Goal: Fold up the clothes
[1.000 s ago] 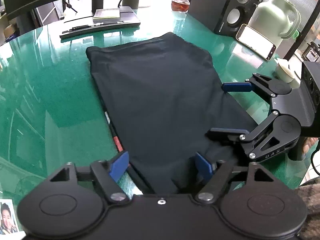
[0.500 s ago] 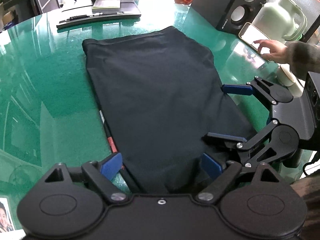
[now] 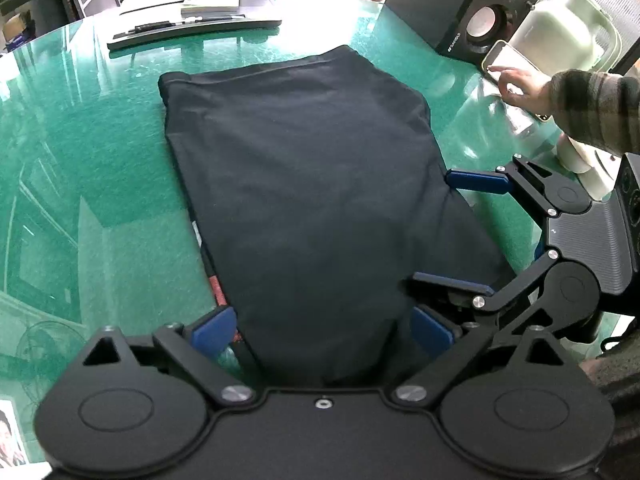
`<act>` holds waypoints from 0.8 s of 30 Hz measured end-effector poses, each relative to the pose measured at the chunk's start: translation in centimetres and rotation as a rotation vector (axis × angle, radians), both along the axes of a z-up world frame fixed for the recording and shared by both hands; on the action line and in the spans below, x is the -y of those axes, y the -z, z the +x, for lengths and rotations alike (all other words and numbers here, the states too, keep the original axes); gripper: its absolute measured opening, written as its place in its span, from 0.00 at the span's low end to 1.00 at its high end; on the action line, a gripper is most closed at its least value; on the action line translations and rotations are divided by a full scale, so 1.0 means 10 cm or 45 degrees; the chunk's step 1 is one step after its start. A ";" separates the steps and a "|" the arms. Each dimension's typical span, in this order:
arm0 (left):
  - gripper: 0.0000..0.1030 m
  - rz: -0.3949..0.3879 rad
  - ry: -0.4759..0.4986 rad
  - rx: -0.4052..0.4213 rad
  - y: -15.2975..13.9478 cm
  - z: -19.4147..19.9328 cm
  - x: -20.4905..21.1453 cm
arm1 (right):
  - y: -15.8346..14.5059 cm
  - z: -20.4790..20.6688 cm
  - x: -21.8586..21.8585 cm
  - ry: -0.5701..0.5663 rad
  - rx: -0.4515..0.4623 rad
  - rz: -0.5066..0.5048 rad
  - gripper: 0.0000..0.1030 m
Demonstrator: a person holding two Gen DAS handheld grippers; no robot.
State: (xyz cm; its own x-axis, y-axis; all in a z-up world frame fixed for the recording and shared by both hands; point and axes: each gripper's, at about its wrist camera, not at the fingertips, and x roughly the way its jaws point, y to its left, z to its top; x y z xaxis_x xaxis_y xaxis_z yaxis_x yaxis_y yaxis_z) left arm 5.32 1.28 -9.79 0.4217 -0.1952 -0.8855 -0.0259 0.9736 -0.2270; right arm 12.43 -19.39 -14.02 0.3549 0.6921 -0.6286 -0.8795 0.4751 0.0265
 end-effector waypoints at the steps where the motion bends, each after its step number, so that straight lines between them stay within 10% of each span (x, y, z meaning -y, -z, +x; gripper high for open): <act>1: 0.91 -0.001 -0.001 0.002 0.00 0.00 0.00 | 0.01 0.00 0.00 0.000 0.000 0.000 1.00; 24: 0.93 0.011 0.013 0.011 0.00 0.00 0.02 | -0.02 -0.01 0.01 -0.002 0.001 0.000 1.00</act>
